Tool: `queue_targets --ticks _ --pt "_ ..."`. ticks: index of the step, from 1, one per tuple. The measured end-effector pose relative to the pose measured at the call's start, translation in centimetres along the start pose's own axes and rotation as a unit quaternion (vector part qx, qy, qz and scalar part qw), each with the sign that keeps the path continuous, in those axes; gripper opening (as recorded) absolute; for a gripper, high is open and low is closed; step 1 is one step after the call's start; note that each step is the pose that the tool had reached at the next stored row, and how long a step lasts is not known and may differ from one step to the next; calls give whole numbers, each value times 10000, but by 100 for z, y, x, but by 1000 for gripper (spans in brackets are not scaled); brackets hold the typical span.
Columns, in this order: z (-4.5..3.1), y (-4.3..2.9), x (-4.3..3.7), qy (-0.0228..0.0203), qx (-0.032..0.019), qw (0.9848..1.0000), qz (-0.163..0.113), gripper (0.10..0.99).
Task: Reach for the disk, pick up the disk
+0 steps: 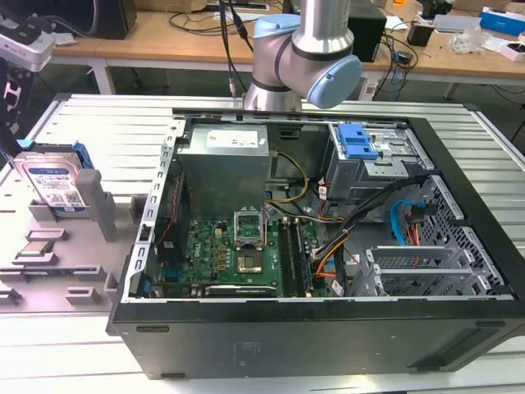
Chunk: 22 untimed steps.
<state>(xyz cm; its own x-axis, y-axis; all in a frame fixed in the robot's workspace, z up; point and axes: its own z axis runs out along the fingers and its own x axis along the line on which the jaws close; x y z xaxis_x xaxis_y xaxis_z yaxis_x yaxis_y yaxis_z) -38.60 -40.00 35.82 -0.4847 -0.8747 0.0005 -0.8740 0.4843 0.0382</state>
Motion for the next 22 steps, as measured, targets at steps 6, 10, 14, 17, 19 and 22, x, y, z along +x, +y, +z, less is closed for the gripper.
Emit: queue_targets --ticks 6,10,14,17,19,22 --pt "0 0 0 11 0 9996 -285 106" --pt "0 0 0 19 0 9987 -500 106" --pt "0 0 0 25 0 9978 -657 106" --pt "0 0 0 31 0 9968 -801 106" --pt "0 0 0 33 0 9962 -873 106" --pt "0 0 0 40 0 9945 -1042 106"
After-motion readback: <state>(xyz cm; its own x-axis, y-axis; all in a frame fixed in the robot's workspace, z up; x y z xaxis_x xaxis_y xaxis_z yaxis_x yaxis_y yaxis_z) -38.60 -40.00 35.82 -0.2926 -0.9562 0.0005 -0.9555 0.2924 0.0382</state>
